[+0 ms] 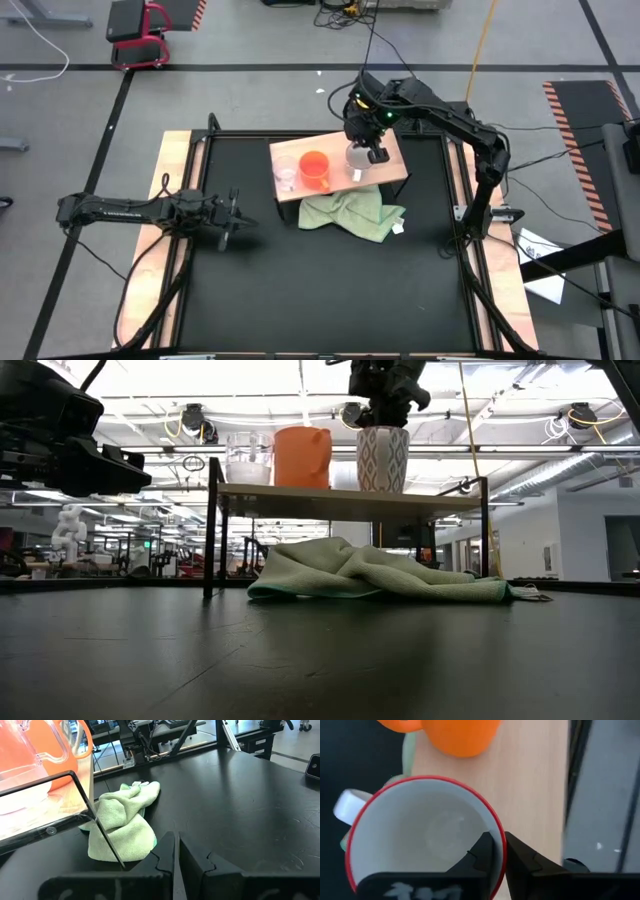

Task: Stack small to large cups/mugs on shelf
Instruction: Put white cup on the shelf

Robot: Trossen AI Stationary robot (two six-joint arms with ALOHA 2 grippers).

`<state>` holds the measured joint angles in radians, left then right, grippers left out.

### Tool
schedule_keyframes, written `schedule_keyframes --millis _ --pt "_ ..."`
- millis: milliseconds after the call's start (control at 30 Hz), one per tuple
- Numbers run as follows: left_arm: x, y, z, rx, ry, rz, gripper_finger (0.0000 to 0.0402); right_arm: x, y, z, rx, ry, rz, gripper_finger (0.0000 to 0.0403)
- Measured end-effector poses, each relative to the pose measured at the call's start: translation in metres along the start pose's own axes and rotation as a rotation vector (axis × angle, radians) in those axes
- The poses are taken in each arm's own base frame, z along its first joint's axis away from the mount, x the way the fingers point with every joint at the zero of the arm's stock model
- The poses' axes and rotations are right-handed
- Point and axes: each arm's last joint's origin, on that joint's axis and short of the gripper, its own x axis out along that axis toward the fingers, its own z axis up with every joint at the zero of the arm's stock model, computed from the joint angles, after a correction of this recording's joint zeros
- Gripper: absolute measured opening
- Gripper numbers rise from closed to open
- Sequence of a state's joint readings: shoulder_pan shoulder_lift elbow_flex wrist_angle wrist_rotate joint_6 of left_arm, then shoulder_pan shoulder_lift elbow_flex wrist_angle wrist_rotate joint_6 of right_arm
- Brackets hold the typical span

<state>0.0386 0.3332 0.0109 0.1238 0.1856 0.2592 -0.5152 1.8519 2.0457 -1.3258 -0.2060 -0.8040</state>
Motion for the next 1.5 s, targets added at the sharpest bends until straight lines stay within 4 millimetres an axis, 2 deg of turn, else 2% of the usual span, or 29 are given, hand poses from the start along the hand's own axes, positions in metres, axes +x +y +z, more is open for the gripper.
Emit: schedule_keyframes --millis 967,1500 --pt "0.0 0.0 0.0 -0.006 0.0 -0.001 0.0026 0.0014 -0.0014 0.0011 0.001 -0.009 -0.009 0.0036" --pt "0.0 -0.0007 0.0002 -0.002 -0.007 -0.026 0.0026 0.0011 -0.0029 0.0021 0.012 -0.02 -0.025 0.0086"
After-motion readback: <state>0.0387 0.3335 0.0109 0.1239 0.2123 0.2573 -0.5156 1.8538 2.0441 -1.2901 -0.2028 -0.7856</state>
